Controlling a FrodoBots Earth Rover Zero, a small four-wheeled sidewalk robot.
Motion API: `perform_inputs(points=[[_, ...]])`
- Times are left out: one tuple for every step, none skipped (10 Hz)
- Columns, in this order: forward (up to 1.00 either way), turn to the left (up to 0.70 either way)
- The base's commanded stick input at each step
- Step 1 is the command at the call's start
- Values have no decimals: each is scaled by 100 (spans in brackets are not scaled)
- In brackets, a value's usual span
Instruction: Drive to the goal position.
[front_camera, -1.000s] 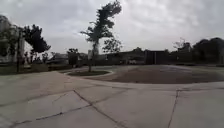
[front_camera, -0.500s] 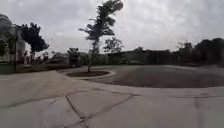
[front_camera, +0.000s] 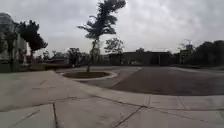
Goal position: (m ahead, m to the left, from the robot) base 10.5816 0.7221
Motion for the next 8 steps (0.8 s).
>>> perform_inputs(points=[[100, 5], [100, 5], [100, 5], [100, 5], [100, 5], [100, 5], [100, 5], [100, 5]])
